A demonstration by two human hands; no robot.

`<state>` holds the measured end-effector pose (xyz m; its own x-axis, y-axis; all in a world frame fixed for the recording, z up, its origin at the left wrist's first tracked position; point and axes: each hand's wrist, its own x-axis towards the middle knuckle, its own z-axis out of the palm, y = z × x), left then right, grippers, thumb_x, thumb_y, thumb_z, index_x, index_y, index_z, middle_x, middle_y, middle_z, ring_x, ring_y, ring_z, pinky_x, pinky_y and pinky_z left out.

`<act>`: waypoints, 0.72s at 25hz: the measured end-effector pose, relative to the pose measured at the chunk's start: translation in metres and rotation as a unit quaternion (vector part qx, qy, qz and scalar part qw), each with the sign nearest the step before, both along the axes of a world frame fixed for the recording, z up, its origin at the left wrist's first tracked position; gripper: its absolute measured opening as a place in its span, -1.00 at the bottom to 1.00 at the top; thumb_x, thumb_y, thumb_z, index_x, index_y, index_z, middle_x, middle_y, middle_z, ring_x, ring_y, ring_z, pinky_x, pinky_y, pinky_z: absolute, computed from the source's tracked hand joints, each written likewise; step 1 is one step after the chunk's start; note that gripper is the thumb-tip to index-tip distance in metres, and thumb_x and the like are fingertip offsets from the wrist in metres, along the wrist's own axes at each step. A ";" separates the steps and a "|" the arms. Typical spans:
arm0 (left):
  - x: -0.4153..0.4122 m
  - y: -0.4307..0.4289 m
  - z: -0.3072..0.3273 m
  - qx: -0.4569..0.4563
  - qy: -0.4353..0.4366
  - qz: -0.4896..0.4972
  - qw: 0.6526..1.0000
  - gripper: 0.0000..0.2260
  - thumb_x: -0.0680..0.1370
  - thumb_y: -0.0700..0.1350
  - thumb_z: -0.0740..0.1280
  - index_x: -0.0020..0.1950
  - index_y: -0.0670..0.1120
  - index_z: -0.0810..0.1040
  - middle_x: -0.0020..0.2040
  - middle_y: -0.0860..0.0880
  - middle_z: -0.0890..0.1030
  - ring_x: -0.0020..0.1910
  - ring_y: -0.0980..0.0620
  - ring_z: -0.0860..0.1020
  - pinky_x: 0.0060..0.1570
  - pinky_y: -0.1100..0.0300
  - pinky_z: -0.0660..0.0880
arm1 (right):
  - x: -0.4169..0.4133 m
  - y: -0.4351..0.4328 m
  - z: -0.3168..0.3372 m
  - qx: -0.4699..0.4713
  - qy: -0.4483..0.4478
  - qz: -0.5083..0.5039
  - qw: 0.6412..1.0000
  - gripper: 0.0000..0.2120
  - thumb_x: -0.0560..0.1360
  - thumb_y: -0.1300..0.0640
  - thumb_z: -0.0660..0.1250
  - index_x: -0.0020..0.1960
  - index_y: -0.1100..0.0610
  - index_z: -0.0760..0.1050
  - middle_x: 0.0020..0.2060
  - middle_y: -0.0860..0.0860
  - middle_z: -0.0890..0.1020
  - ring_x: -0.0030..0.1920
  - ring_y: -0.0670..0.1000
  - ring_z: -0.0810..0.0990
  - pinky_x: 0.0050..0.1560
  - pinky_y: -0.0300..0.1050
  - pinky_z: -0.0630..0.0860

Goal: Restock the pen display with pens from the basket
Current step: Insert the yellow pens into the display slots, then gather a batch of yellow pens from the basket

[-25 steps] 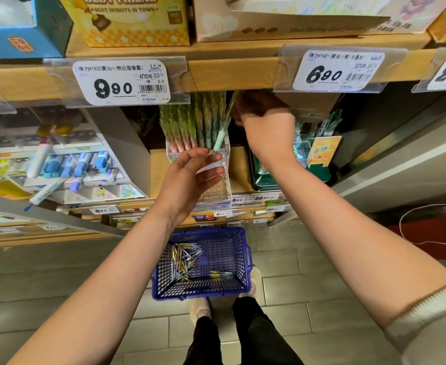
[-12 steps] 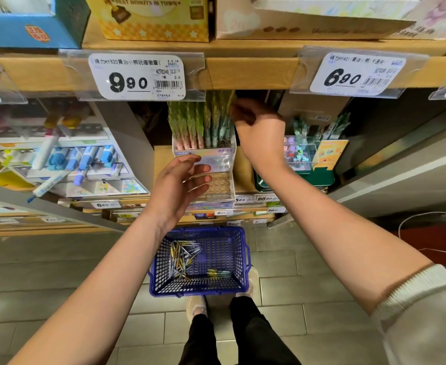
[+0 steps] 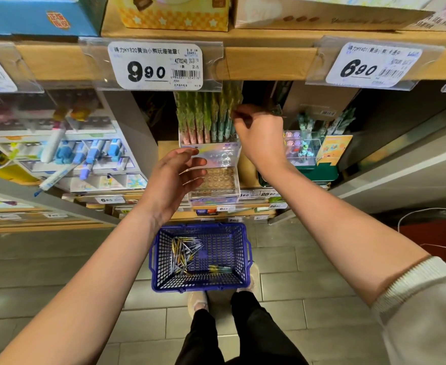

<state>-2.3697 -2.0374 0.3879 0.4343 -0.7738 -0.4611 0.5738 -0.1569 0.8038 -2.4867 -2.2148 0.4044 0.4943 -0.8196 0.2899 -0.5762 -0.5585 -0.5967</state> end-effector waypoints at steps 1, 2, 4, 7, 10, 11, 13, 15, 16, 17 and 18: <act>0.000 0.001 0.000 0.000 -0.001 -0.002 1.000 -0.83 0.64 -0.06 0.27 0.17 -0.08 0.55 -0.07 -0.07 0.68 -0.13 -0.03 0.64 -0.02 0.08 0.53 | 0.001 0.000 0.000 -0.002 0.011 0.002 1.000 -0.82 0.58 0.10 0.33 0.08 0.09 0.68 -0.36 -0.10 0.54 -0.45 -0.12 0.45 -0.32 -0.28 0.36; 0.000 0.003 0.001 0.002 -0.002 -0.004 1.000 -0.83 0.65 -0.06 0.26 0.18 -0.09 0.55 -0.07 -0.07 0.67 -0.13 -0.03 0.64 -0.02 0.08 0.53 | 0.002 0.001 -0.001 0.001 0.016 0.001 1.000 -0.83 0.57 0.11 0.33 0.05 0.11 0.68 -0.37 -0.10 0.52 -0.44 -0.08 0.47 -0.32 -0.24 0.38; -0.002 0.007 0.002 0.006 -0.004 -0.007 1.000 -0.84 0.66 -0.08 0.24 0.17 -0.09 0.55 -0.08 -0.07 0.67 -0.14 -0.02 0.64 -0.03 0.09 0.52 | 0.003 0.000 -0.004 0.011 0.011 -0.010 1.000 -0.85 0.56 0.13 0.35 -0.03 0.16 0.68 -0.39 -0.07 0.52 -0.42 -0.01 0.52 -0.31 -0.20 0.44; -0.006 0.012 0.005 0.008 -0.008 -0.016 1.000 -0.85 0.67 -0.08 0.23 0.15 -0.08 0.56 -0.08 -0.07 0.67 -0.13 -0.02 0.64 -0.02 0.08 0.51 | 0.005 0.001 -0.006 0.051 0.048 -0.032 0.997 -0.80 0.57 0.06 0.36 -0.06 0.16 0.69 -0.32 0.02 0.64 -0.32 0.02 0.63 -0.25 -0.23 0.43; -0.010 0.016 0.013 0.015 -0.039 -0.025 0.999 -0.84 0.65 -0.07 0.23 0.12 -0.07 0.57 -0.11 -0.05 0.68 -0.16 -0.01 0.65 -0.03 0.07 0.50 | 0.000 0.006 -0.005 0.213 0.008 -0.046 0.976 -0.78 0.55 -0.04 0.41 -0.02 0.12 0.68 -0.14 0.02 0.73 -0.13 -0.02 0.68 -0.04 -0.15 0.59; -0.010 0.018 0.015 0.015 -0.050 -0.031 0.998 -0.83 0.64 -0.06 0.23 0.12 -0.07 0.57 -0.11 -0.05 0.68 -0.17 -0.01 0.65 -0.05 0.07 0.51 | -0.004 0.012 -0.002 0.293 -0.045 -0.048 0.954 -0.79 0.55 -0.04 0.42 -0.03 0.10 0.66 -0.14 0.02 0.72 -0.10 0.02 0.70 0.01 -0.03 0.65; -0.010 0.022 0.019 0.013 -0.077 -0.049 0.996 -0.80 0.62 -0.03 0.21 0.12 -0.05 0.57 -0.11 -0.04 0.69 -0.16 0.00 0.65 -0.06 0.08 0.52 | -0.015 0.027 0.009 0.412 -0.136 -0.035 0.900 -0.80 0.56 -0.05 0.42 -0.02 0.09 0.61 -0.14 0.03 0.69 -0.12 0.05 0.69 0.03 0.15 0.68; -0.012 0.028 0.025 0.012 -0.098 -0.068 0.993 -0.79 0.65 -0.03 0.18 0.13 -0.05 0.56 -0.12 -0.04 0.69 -0.15 0.01 0.65 -0.05 0.08 0.52 | -0.031 0.047 0.025 0.460 -0.172 -0.004 0.871 -0.74 0.57 -0.05 0.40 0.09 0.14 0.59 -0.07 0.05 0.68 -0.15 0.02 0.66 0.04 0.11 0.68; -0.014 0.033 0.029 0.014 -0.101 -0.075 0.992 -0.80 0.66 -0.03 0.18 0.14 -0.06 0.56 -0.12 -0.03 0.69 -0.16 0.01 0.65 -0.06 0.09 0.52 | -0.041 0.060 0.033 0.468 -0.181 0.009 0.865 -0.72 0.58 -0.05 0.39 0.14 0.14 0.58 -0.02 0.07 0.68 -0.14 0.01 0.66 0.01 0.05 0.68; -0.017 0.037 0.032 0.013 -0.102 -0.079 0.992 -0.80 0.66 -0.02 0.19 0.14 -0.06 0.55 -0.13 -0.03 0.69 -0.16 0.00 0.65 -0.07 0.09 0.52 | -0.050 0.074 0.040 0.469 -0.189 0.021 0.863 -0.72 0.58 -0.03 0.39 0.17 0.14 0.58 0.00 0.07 0.68 -0.14 0.01 0.66 -0.02 0.00 0.67; -0.020 0.044 0.034 0.011 -0.103 -0.084 0.991 -0.81 0.66 -0.02 0.20 0.15 -0.07 0.54 -0.13 -0.03 0.69 -0.17 -0.01 0.65 -0.07 0.08 0.52 | -0.060 0.088 0.045 0.467 -0.194 0.031 0.862 -0.74 0.58 -0.02 0.39 0.18 0.11 0.58 0.01 0.05 0.69 -0.12 0.01 0.68 -0.02 -0.02 0.67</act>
<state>-2.3900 -1.9938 0.4223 0.3868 -0.8339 -0.3937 0.3632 -0.2547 0.8963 -2.5470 -2.1271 0.4493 0.5589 -0.7612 -0.3288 -0.2189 0.2470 -0.9440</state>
